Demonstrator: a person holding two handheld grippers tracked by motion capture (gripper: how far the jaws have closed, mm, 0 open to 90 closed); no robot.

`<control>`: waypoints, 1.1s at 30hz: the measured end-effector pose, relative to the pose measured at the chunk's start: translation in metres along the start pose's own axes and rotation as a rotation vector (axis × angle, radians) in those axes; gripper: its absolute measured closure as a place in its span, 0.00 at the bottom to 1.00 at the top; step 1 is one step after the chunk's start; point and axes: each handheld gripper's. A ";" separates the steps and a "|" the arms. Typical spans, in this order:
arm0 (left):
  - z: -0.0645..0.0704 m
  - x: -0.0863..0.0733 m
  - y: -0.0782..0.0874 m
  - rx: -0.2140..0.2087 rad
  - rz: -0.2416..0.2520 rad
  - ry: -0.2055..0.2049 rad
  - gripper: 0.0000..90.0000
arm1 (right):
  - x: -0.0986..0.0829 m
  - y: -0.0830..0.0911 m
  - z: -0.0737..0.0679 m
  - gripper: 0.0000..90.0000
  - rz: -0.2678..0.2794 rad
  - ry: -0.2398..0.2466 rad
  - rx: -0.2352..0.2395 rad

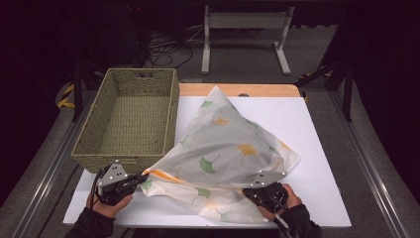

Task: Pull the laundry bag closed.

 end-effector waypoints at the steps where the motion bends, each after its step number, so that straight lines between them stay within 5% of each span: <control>1: 0.000 -0.001 0.002 0.015 0.006 -0.002 0.97 | -0.001 0.002 0.000 1.00 0.001 -0.001 -0.001; 14: -0.013 -0.018 0.033 0.122 0.051 0.064 0.97 | -0.005 0.005 -0.007 1.00 -0.009 0.025 0.035; 26: -0.017 -0.021 0.035 0.150 0.042 0.094 0.97 | -0.006 0.004 -0.013 1.00 -0.031 0.045 0.075; 33: -0.021 -0.024 0.033 0.115 0.040 0.090 0.97 | -0.011 0.005 -0.011 1.00 -0.037 0.048 0.063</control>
Point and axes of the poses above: each handheld gripper's, and its own axes: y roughly backward along the jaws, x roughly out of its top, z roughly to its right
